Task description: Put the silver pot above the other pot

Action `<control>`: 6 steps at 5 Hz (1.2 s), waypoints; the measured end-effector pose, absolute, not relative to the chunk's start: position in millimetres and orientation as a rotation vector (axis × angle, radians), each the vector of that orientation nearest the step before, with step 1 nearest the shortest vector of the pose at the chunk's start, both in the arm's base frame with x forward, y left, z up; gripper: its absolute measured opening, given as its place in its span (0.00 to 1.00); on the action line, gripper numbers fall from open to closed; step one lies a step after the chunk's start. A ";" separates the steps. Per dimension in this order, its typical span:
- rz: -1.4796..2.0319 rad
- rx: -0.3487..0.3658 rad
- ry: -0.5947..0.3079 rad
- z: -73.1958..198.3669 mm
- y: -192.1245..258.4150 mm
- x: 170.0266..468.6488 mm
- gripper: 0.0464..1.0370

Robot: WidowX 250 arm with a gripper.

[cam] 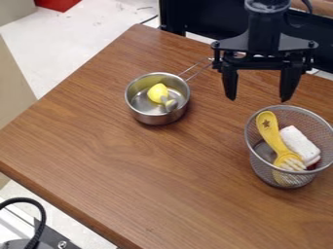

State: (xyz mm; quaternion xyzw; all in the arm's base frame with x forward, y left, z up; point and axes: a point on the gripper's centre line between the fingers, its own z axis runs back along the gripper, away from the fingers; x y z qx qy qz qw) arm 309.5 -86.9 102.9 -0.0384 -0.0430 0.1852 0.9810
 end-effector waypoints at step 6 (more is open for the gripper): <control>0.398 -0.028 -0.172 97.7 13.2 357.4 0.96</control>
